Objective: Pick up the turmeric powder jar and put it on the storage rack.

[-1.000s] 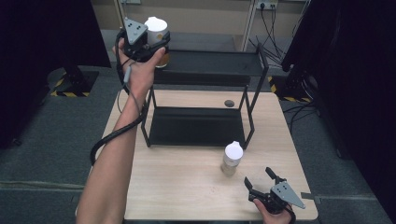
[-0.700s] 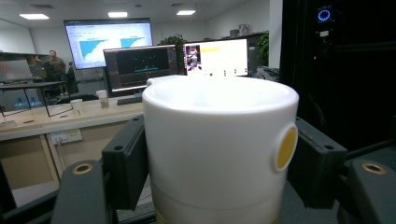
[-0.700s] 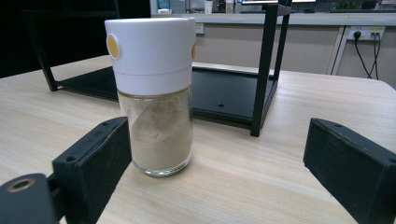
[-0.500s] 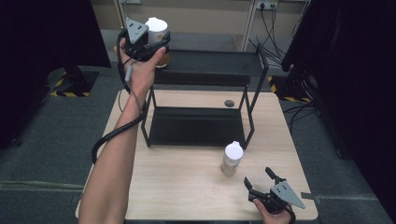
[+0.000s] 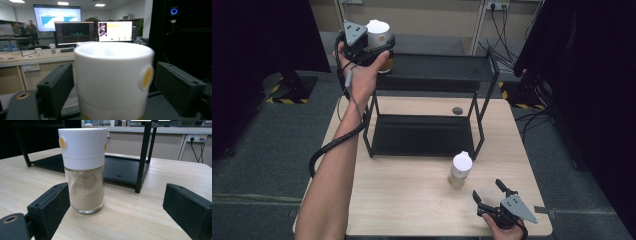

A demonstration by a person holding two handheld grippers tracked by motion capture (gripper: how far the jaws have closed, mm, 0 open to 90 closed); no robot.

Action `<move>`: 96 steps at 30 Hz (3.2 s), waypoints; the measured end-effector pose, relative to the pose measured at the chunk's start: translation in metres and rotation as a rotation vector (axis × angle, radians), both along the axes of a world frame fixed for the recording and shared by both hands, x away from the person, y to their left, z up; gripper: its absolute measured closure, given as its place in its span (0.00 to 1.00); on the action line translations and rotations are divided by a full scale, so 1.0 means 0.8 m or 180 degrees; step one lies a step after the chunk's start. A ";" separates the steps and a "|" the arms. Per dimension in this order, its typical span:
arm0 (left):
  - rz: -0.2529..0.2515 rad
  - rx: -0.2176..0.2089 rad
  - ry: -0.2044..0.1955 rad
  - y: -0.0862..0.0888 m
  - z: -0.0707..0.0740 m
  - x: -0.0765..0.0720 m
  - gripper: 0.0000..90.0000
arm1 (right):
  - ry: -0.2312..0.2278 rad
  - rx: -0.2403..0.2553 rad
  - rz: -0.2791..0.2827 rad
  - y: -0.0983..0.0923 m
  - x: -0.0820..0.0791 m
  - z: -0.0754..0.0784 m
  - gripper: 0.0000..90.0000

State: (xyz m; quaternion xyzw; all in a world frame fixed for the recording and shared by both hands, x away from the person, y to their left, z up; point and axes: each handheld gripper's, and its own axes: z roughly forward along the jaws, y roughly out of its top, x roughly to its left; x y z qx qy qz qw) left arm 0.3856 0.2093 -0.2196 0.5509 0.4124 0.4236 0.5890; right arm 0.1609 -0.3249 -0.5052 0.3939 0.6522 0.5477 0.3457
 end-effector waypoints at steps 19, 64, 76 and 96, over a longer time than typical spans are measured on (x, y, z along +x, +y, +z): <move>-0.0099 0.0028 -0.0147 0.006 -0.016 -0.066 0.10 | 0.0015 0.0016 0.0007 -0.001 0.001 0.000 0.08; -0.0453 0.0169 -0.0125 0.023 -0.149 -0.172 0.08 | 0.0018 0.0011 0.0012 0.000 0.001 0.001 0.07; -0.0511 0.0176 -0.0031 0.030 -0.197 -0.193 0.08 | 0.0019 0.0009 0.0010 0.000 0.001 0.001 0.07; -0.0584 0.0261 0.0099 0.037 -0.275 -0.230 0.09 | 0.0013 0.0008 0.0008 0.001 0.001 0.000 0.07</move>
